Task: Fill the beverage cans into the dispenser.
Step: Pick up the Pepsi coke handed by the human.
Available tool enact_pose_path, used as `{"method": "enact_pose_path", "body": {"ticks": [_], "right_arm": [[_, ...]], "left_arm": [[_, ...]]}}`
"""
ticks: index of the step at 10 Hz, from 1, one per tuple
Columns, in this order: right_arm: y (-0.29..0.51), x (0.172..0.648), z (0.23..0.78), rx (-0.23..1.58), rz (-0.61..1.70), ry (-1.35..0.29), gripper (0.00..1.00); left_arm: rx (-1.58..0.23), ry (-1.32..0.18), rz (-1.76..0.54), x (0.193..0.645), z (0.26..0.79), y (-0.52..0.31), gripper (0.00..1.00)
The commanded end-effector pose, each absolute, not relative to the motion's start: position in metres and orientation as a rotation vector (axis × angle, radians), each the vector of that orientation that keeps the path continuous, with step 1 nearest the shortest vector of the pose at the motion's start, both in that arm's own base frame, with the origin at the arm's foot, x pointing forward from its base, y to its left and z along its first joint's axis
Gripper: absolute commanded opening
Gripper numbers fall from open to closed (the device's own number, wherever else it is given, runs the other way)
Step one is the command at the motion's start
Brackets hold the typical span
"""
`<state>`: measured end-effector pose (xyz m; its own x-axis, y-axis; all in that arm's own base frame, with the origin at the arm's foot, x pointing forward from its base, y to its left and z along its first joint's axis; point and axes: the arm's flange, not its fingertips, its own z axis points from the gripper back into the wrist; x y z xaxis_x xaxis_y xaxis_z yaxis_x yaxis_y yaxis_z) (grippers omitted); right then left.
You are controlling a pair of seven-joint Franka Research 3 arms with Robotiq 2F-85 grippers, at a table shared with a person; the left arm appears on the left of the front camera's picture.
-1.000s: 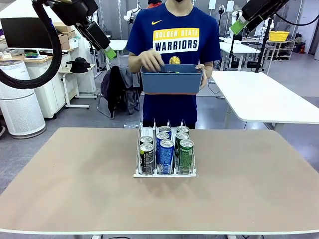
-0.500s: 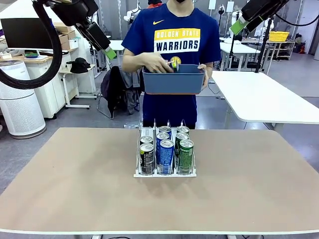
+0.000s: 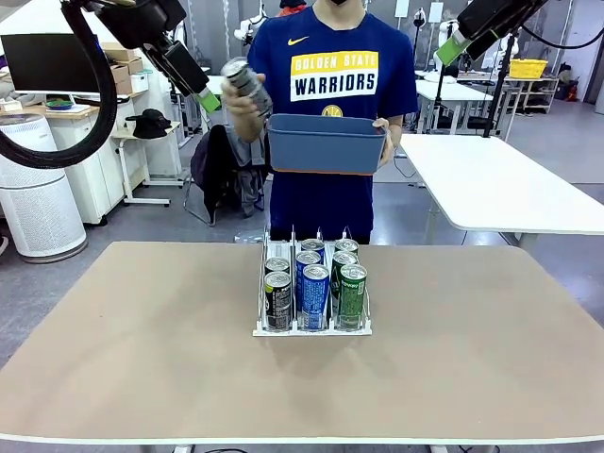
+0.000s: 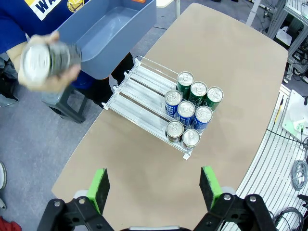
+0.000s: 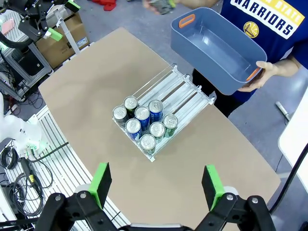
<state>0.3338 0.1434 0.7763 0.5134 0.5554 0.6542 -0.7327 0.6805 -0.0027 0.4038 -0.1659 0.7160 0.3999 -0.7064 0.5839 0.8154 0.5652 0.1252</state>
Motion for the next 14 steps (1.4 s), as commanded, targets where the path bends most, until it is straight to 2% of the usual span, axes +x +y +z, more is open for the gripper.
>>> {"method": "enact_pose_path", "body": {"ticks": [1,14], "right_arm": [[0.1445,0.3331,0.7758,0.293,0.798,-0.673,1.0],[0.1445,0.3331,0.7758,0.293,0.798,-0.673,1.0]], "left_arm": [[-0.189,-0.64,-0.968,0.4045,0.7141,-0.1648,1.0],[-0.189,-0.64,-0.968,0.4045,0.7141,-0.1648,1.0]]}}
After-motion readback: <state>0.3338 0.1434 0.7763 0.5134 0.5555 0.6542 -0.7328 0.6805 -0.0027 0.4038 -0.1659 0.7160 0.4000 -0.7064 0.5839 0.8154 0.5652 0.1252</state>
